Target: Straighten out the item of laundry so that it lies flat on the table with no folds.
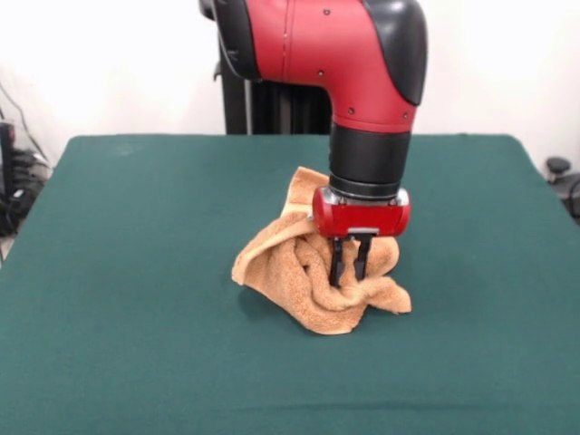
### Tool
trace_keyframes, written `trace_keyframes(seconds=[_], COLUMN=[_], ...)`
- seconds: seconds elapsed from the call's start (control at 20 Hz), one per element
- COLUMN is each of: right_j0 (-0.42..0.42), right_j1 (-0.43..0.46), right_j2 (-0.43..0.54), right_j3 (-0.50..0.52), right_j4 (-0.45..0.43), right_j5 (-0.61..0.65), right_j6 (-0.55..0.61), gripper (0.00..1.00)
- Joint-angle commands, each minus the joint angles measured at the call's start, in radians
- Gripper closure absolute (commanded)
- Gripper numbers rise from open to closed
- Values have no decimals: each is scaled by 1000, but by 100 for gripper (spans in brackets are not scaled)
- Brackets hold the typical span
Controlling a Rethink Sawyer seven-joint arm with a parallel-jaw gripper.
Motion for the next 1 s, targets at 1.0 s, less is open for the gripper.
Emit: trace_keyframes(seconds=[1.0], right_j0=[89], right_j1=[-43], right_j2=[-7], right_j3=[71], right_j4=[118], right_j5=[386], right_j6=[216], gripper=[100])
